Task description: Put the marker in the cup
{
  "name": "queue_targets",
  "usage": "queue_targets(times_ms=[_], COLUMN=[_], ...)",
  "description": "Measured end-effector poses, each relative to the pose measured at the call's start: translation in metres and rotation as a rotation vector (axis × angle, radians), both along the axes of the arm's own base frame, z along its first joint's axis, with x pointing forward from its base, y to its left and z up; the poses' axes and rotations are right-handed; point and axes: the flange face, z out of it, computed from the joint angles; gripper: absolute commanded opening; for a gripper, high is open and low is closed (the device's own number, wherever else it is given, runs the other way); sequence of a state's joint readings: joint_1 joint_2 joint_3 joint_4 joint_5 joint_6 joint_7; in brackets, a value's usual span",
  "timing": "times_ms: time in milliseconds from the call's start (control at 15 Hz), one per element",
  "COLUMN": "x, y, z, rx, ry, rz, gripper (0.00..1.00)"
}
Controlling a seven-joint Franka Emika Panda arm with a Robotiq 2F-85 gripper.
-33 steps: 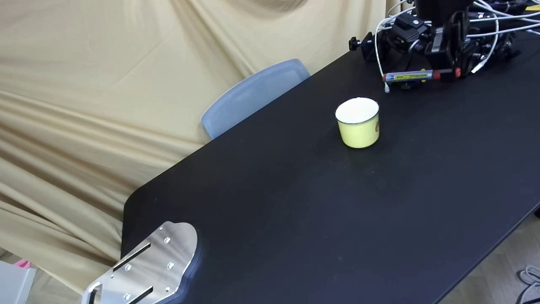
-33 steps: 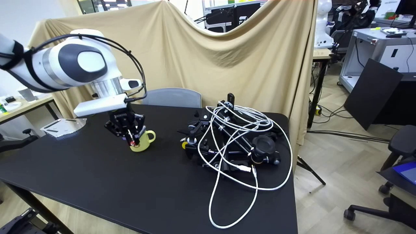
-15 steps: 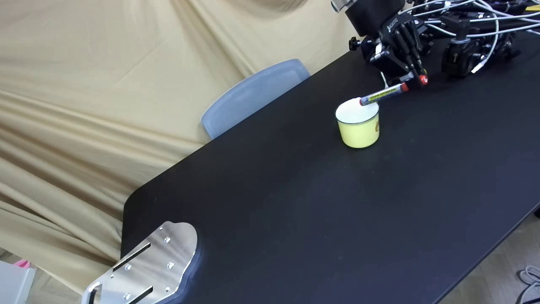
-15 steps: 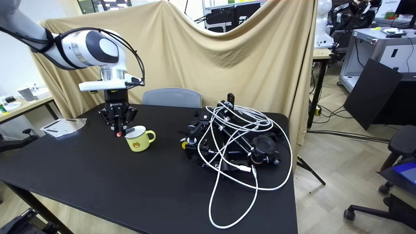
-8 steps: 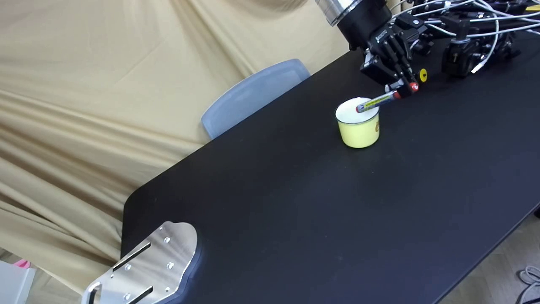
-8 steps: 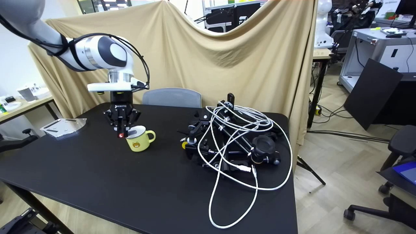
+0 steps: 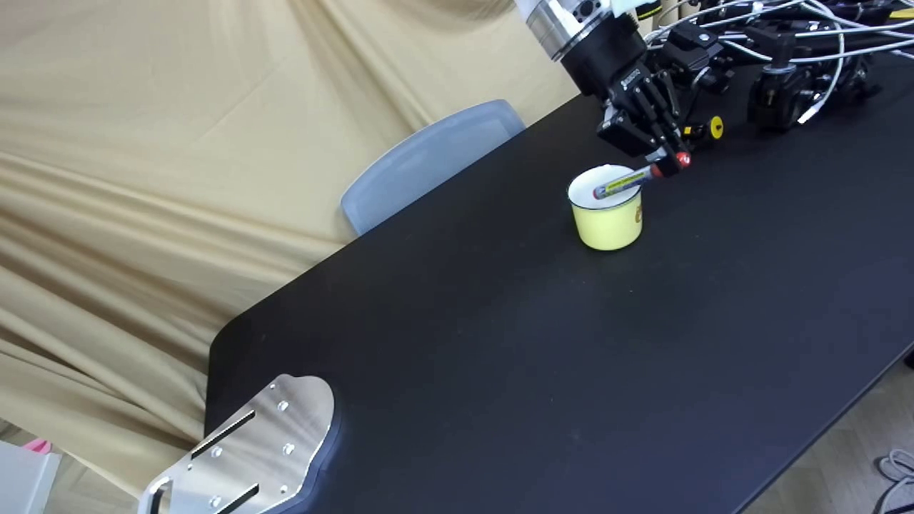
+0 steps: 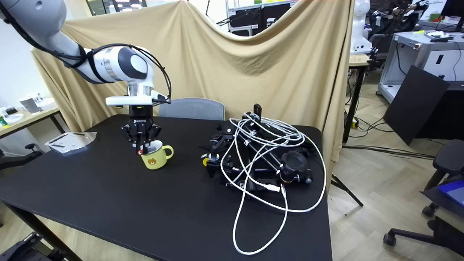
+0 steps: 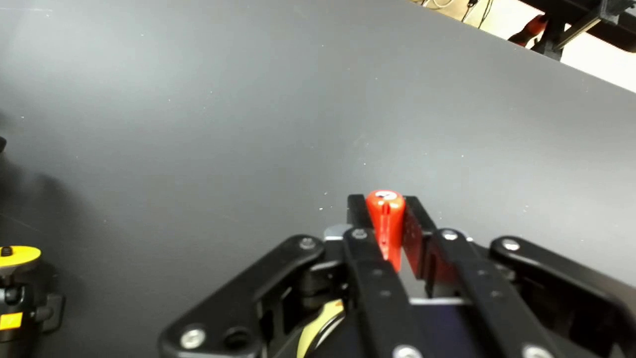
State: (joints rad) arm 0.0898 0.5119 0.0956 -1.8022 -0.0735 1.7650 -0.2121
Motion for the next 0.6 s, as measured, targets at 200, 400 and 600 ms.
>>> queue_targets(times_ms=[200,400,600], x=[0.005,0.010,0.014], y=[0.002,0.004,0.011], z=[-0.007,-0.010,-0.004], rx=[0.002,0.007,0.021], ry=[0.003,-0.004,-0.033], rz=[0.000,0.004,0.017], gripper=[0.58,0.79,0.97])
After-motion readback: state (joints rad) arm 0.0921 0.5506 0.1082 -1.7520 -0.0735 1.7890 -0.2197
